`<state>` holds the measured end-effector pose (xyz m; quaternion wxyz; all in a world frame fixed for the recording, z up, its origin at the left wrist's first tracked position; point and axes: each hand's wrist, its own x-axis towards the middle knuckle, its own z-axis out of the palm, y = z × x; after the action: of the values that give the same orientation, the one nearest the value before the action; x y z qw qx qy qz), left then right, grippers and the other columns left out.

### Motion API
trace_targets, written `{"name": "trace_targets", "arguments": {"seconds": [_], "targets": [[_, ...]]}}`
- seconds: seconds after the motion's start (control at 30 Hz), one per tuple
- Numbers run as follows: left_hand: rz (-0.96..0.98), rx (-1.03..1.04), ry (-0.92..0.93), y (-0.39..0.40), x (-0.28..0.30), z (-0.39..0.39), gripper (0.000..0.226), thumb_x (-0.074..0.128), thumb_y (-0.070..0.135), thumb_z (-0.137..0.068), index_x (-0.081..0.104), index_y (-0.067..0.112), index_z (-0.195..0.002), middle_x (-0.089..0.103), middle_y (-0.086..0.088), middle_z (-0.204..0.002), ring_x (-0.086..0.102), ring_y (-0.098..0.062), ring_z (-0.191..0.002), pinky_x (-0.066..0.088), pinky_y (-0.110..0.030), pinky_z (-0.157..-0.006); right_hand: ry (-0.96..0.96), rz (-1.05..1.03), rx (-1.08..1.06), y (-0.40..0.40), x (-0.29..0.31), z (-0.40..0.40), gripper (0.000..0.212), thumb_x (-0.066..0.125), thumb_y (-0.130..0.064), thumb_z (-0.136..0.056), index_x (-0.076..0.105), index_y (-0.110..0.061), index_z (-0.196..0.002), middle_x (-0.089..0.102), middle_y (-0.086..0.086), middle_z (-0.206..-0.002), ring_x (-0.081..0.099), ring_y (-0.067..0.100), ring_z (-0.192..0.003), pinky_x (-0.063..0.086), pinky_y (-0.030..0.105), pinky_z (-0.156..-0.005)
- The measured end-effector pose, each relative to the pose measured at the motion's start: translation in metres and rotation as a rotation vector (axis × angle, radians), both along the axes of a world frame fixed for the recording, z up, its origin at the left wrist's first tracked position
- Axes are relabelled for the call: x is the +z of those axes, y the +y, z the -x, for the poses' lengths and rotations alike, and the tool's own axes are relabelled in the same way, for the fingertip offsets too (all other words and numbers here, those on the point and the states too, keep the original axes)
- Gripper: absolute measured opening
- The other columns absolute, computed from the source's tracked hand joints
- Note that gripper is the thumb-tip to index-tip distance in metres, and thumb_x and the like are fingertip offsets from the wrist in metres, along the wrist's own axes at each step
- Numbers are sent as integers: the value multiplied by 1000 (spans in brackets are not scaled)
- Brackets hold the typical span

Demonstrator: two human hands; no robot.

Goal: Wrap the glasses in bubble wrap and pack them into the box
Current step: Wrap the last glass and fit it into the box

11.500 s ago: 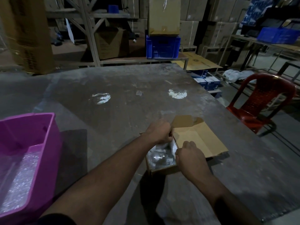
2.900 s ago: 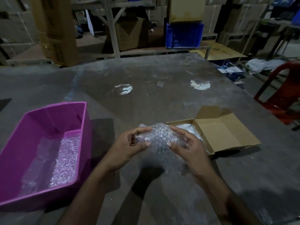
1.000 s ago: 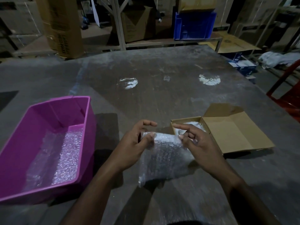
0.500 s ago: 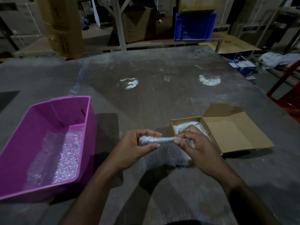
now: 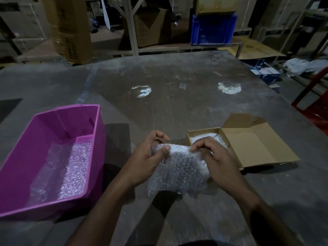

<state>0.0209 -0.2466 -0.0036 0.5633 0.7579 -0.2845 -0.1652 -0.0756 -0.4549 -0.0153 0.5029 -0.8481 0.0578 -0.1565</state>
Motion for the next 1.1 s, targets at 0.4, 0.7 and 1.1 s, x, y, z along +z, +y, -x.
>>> {"name": "trace_targets", "arguments": {"seconds": [0.4, 0.7, 1.1], "targets": [[67, -92, 124, 2, 5, -3, 34, 82, 9, -81, 75, 17, -113, 76, -1, -111, 74, -20, -101, 61, -34, -85, 37, -99, 19, -5, 3, 0, 16, 78, -22, -87, 71, -31, -98, 70, -19, -99, 67, 1, -95, 54, 17, -77], [55, -19, -9, -1, -5, -13, 22, 80, 20, -86, 79, 30, -106, 69, -9, -104, 67, -33, -95, 56, -49, -82, 54, -89, 110, -10, 8, 3, 54, 85, -27, -78, 62, -38, -125, 67, -21, -109, 62, 0, -110, 49, 11, -85], [-12, -82, 51, -1, -5, -12, 15, 75, 28, -90, 79, 21, -102, 77, -1, -99, 73, -24, -91, 58, -48, -80, -47, -5, 95, -14, 3, -1, 33, 58, -9, -99, 73, -35, -115, 70, -24, -115, 61, -3, -115, 45, 12, -97]]}}
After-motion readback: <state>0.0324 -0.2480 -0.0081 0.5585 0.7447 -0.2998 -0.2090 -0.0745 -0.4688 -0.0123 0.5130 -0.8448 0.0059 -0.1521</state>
